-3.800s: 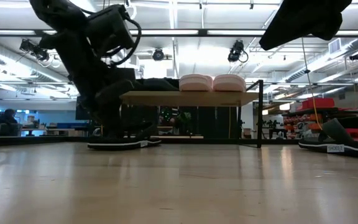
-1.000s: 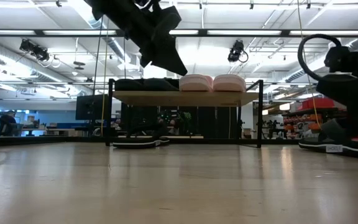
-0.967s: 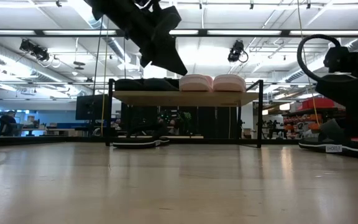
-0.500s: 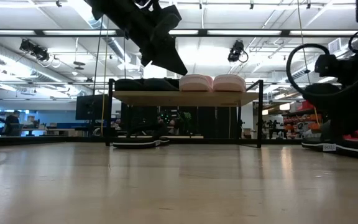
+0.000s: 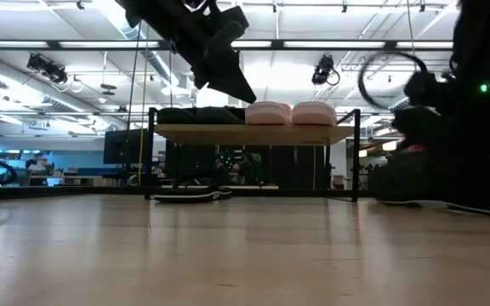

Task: Pick and place slides into the shelf
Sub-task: Put the black slipper under the shelf

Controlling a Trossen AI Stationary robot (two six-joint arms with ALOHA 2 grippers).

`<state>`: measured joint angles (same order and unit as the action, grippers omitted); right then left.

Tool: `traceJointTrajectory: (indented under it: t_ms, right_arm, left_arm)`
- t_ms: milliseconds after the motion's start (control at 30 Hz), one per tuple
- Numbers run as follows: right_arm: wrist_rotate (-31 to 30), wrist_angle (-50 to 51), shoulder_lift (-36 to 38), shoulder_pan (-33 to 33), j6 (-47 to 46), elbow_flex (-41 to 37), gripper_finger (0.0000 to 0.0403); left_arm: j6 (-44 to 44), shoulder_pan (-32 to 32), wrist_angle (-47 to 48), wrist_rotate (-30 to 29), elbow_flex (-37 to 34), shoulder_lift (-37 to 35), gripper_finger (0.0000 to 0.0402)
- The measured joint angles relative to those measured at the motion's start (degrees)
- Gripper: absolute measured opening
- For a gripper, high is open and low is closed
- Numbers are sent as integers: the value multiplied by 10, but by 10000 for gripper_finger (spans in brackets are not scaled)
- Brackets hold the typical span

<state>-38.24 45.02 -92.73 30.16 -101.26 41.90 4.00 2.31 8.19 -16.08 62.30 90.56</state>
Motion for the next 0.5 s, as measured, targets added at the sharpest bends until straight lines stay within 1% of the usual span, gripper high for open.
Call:
traceJointTrajectory:
  t_ms: [133,200,300,367,433,500]
  right_arm:
    - [-15,-106,0,22,80,39,6]
    - [-31,-132,0,29,115,65,8]
    - [-67,-152,0,37,178,112,6]
    - [-103,-153,0,36,224,142,5]
    - [-136,-152,0,28,260,166,5]
    - [-157,-151,0,11,298,183,5]
  left_arm:
    - [-7,-9,3,0,0,-4,11]
    - [-8,-15,7,0,0,-13,16]
    - [-8,-30,19,0,0,-31,16]
    - [-8,-40,34,0,-1,-50,10]
    - [-8,-50,46,0,0,-72,5]
    - [-8,-60,70,0,-1,-97,5]
